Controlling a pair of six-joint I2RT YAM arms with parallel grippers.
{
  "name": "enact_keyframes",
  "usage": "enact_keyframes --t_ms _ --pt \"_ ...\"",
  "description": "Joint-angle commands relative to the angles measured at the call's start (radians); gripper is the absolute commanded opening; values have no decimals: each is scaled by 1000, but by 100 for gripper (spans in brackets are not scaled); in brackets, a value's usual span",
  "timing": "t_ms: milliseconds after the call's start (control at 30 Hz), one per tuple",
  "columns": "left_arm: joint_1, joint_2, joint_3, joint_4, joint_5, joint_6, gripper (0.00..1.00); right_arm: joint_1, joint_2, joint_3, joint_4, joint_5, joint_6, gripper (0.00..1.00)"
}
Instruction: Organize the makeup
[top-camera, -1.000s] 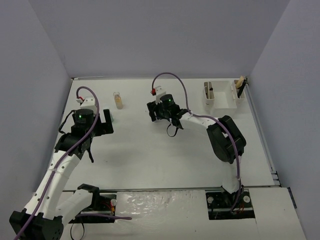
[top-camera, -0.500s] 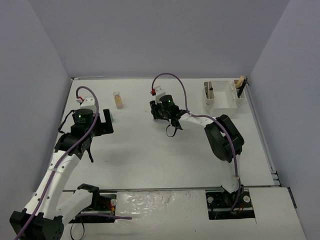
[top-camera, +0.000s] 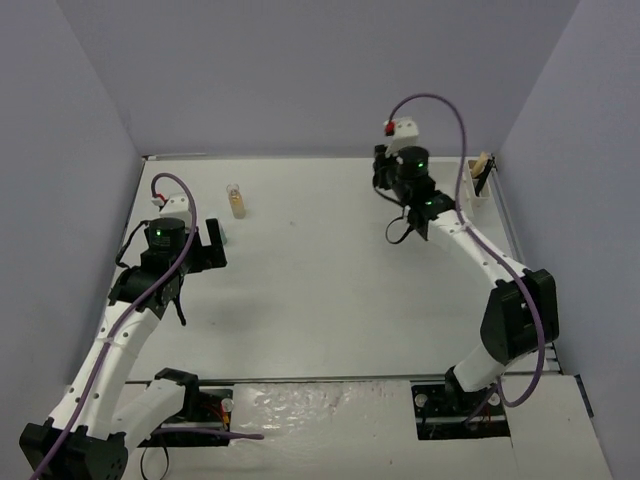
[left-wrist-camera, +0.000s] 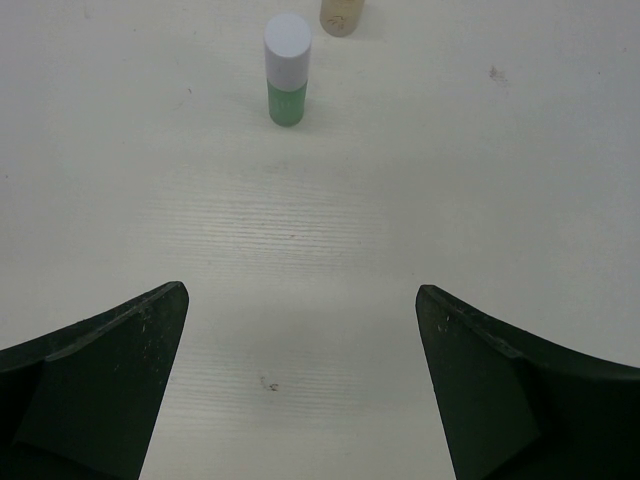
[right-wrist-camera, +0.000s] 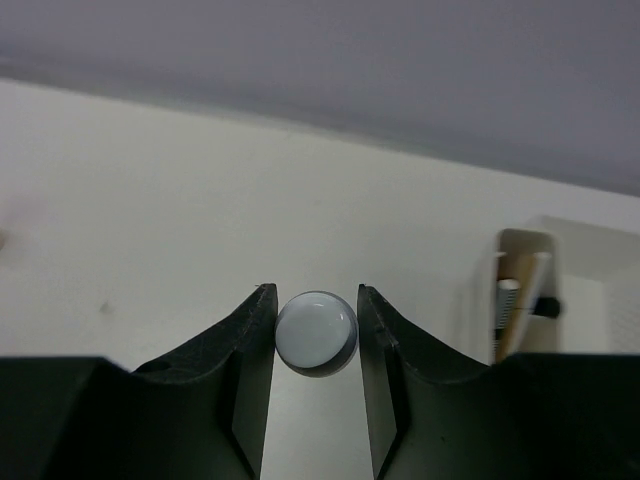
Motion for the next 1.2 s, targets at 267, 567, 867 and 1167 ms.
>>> enact_keyframes --t_ms 267,567,867,1167 --pt "10 -12 15 35 15 -11 97 -388 41 185 -7 -31 71 0" --pt "10 -8 15 40 29 -13 97 -430 233 270 0 -52 46 0" --pt "12 2 15 40 30 -11 97 -445 362 281 68 -91 24 0" --pt "12 14 14 41 32 -11 97 -453 437 305 140 -105 8 0"
